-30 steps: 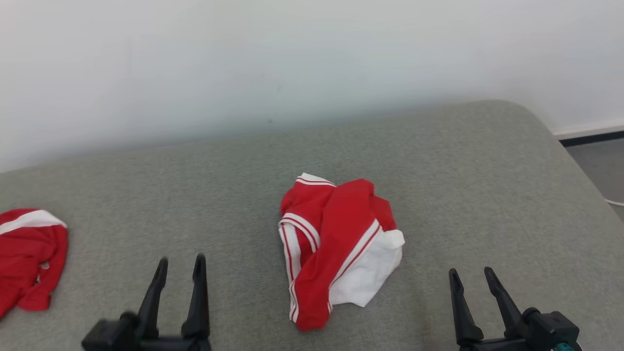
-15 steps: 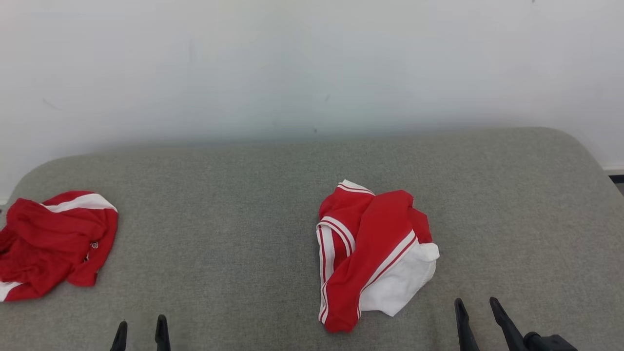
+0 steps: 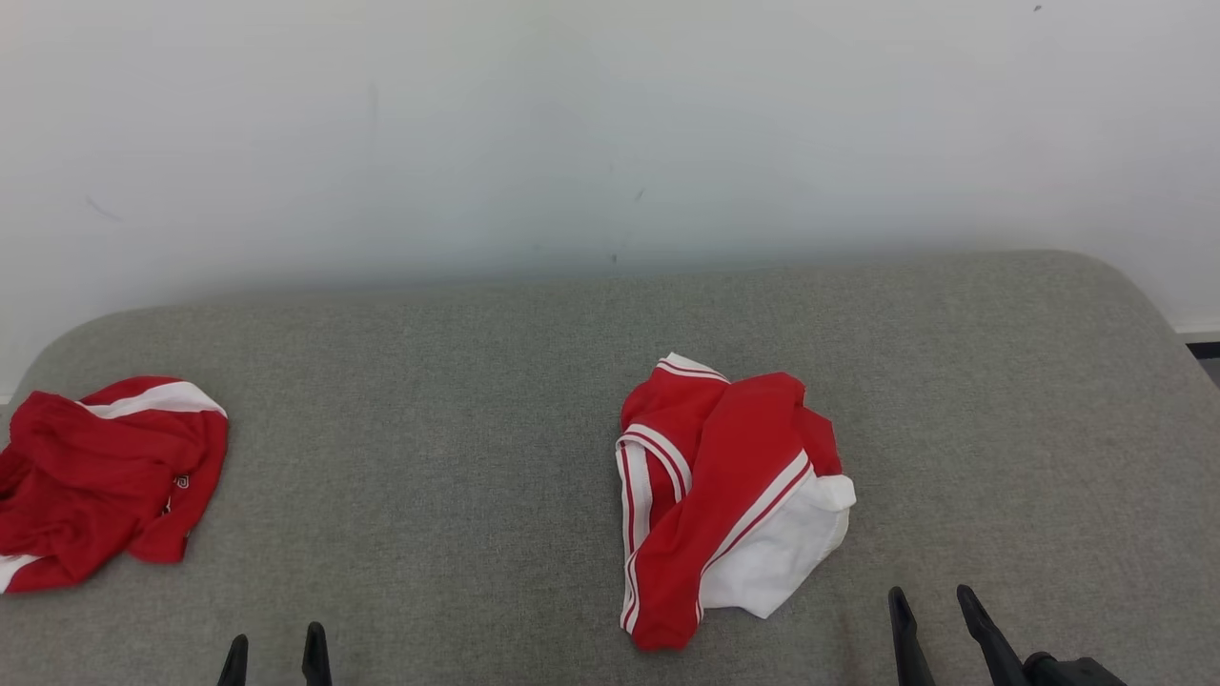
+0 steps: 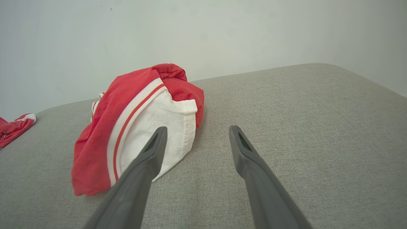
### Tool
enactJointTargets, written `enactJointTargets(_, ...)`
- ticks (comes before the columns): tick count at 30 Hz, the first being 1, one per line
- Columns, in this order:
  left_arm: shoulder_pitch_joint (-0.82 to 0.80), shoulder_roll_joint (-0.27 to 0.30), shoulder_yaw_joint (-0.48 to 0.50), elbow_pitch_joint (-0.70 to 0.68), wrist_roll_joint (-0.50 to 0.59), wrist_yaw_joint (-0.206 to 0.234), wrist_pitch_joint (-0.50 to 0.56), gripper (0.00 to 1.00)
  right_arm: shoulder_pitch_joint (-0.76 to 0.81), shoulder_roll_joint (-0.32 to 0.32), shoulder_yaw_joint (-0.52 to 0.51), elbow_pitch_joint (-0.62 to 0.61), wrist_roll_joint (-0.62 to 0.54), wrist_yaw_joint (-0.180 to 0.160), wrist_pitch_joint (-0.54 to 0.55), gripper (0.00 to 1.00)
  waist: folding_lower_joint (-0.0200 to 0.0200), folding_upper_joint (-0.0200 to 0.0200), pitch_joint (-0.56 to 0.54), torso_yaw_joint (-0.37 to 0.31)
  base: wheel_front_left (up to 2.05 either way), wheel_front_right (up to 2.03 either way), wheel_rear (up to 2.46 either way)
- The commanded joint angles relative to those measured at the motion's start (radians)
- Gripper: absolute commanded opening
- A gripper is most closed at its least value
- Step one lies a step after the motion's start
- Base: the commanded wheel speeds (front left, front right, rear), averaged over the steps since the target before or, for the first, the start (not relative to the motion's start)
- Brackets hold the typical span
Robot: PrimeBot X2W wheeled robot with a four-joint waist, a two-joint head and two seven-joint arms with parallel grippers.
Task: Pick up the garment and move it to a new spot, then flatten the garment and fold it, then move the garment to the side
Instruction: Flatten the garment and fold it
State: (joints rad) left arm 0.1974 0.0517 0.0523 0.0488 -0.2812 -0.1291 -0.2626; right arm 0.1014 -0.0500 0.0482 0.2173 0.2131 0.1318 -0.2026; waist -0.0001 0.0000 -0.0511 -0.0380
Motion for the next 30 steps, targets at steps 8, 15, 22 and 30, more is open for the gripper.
enactJointTargets(8, -0.014, -0.002, -0.025, 0.004, -0.012, -0.002, -0.003, 1.0, -0.02, -0.001, 0.011, -0.013, 0.007, -0.002, 0.005, 1.0, 0.0001, 0.0, 0.007, 0.002, 0.0, 0.0, 0.0)
enactJointTargets(15, -0.017, -0.002, -0.038, 0.008, -0.015, -0.001, -0.003, 1.0, -0.036, -0.001, 0.016, -0.024, 0.007, -0.002, 0.015, 1.0, 0.0001, 0.0, 0.011, 0.009, 0.0, 0.0, 0.0)
enactJointTargets(22, -0.058, 0.001, -0.094, 0.044, -0.054, -0.001, -0.003, 1.0, -0.038, -0.001, 0.036, -0.02, 0.015, -0.002, 0.016, 1.0, 0.0001, 0.0, 0.012, -0.008, 0.0, 0.0, 0.0)
enactJointTargets(30, -0.327, 0.053, -0.286, 0.236, -0.211, -0.001, 0.138, 1.0, -0.051, -0.001, 0.065, -0.016, 0.02, -0.002, 0.014, 1.0, 0.0001, 0.0, 0.038, -0.09, 0.0, 0.0, 0.0)
